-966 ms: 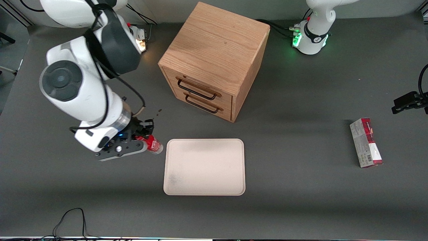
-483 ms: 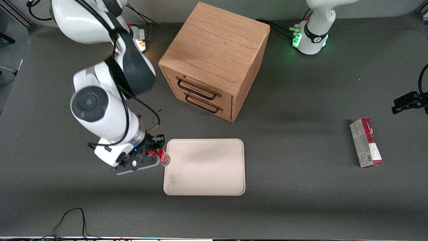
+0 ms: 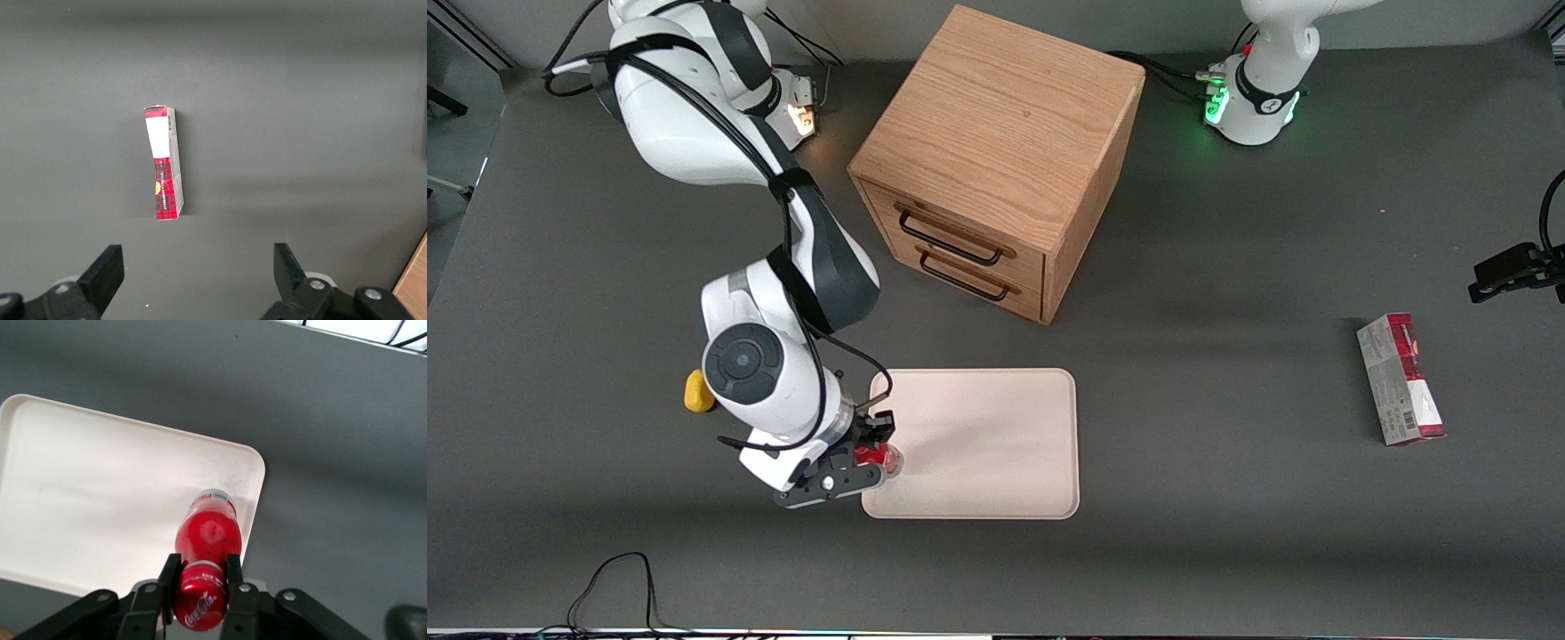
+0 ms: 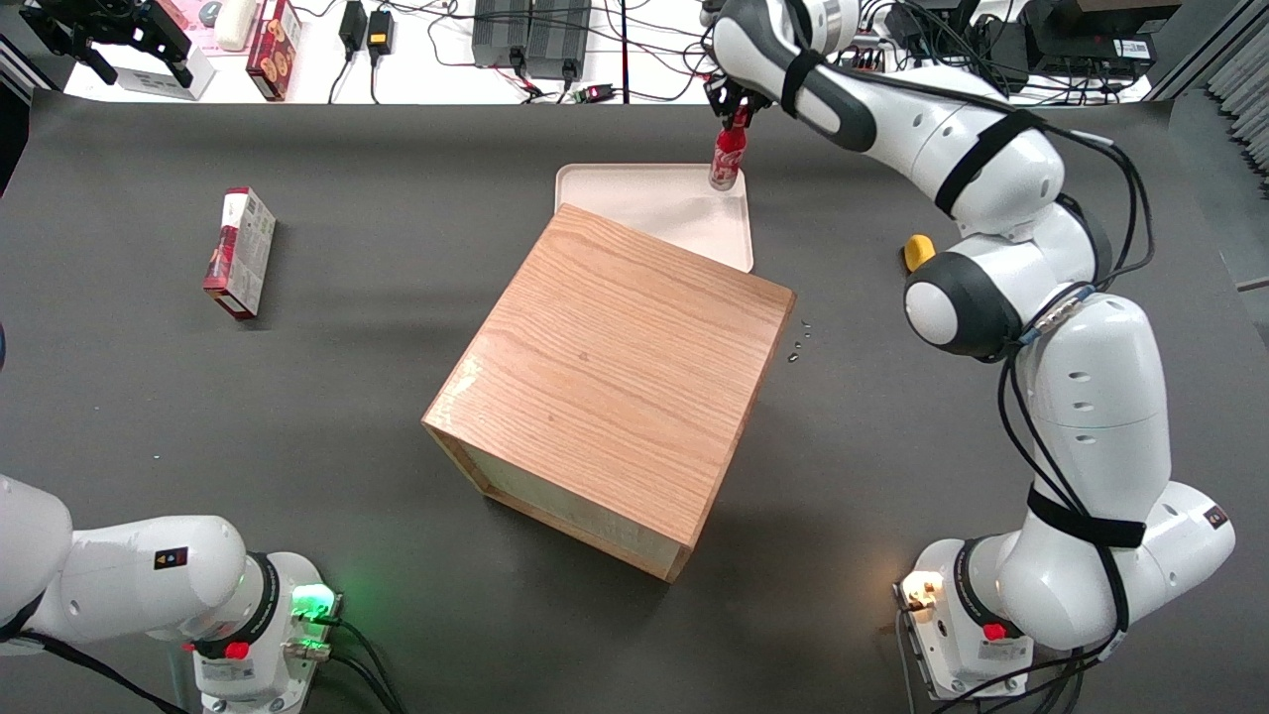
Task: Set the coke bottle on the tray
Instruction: 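Lower the bottle onto the tray and open the right gripper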
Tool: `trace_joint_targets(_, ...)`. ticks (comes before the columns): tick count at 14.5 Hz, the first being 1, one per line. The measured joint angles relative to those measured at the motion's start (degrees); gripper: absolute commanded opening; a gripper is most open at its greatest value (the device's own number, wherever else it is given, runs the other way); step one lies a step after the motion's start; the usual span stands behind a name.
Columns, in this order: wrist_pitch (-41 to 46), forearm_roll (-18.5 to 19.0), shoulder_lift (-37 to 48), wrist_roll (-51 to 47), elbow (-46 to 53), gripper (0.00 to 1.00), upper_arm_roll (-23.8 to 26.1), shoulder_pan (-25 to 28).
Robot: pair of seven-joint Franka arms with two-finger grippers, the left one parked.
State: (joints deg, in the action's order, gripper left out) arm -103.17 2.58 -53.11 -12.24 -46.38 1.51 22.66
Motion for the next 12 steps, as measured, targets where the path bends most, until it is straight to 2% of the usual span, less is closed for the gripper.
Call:
trace_joint_targets(4,-3.2,0.0,-3.5,0.0,0.0,0.00,0.0,0.0)
trace_joint_targets(5,-3.5,0.0,-3.9,0.0,0.0,0.23,0.0,0.0)
trace_joint_targets(6,-3.6,0.0,-4.0,0.0,0.0,0.78,0.0,0.0)
trace_joint_targets(7,-3.6,0.0,-4.0,-0.1,0.0,1.00,0.0,0.0)
trace_joint_targets(12,-3.1,0.0,-3.4,-1.1,0.5,1.00,-0.1,0.0)
